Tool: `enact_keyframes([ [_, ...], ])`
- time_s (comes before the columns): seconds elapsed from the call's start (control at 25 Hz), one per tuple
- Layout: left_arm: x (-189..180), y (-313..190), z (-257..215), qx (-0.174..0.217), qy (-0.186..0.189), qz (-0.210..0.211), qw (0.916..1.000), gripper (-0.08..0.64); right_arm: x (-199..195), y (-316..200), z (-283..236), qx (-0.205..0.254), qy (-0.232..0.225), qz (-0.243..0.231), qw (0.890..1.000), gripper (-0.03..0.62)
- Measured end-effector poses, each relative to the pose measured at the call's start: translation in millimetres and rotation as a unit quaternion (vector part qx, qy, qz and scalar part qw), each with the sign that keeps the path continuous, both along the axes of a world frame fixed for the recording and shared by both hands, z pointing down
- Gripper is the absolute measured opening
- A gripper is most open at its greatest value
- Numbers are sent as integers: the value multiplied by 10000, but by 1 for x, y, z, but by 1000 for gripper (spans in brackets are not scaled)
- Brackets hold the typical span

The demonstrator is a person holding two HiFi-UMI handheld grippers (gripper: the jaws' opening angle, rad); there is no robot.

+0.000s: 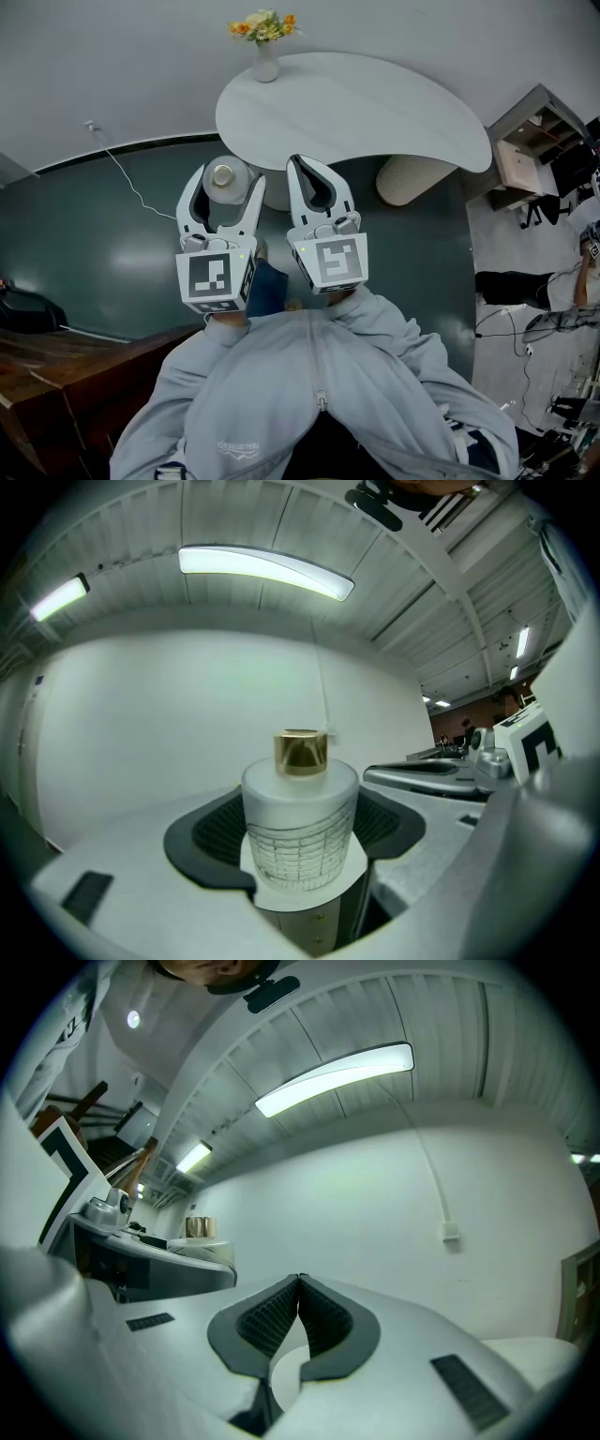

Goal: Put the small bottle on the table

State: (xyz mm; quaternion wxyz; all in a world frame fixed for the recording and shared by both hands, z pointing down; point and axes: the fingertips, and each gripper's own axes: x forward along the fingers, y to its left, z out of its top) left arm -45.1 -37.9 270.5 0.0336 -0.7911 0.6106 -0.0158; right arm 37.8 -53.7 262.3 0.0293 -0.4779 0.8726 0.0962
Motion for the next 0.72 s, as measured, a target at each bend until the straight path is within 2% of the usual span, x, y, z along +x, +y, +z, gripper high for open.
enact_keyframes([
  [0.16, -6, -26, -3, 69, -12, 82, 9999, 331, -7, -23, -5, 94, -46, 42, 9999, 26],
  [0.44, -24, -99, -6, 79, -47, 198, 9998, 331, -24, -95, -5, 27, 8, 270, 9996, 26],
  [0.72, -42, -179, -5, 58, -39, 465, 9989, 332, -58, -168, -7, 166, -192, 158, 9996, 26],
])
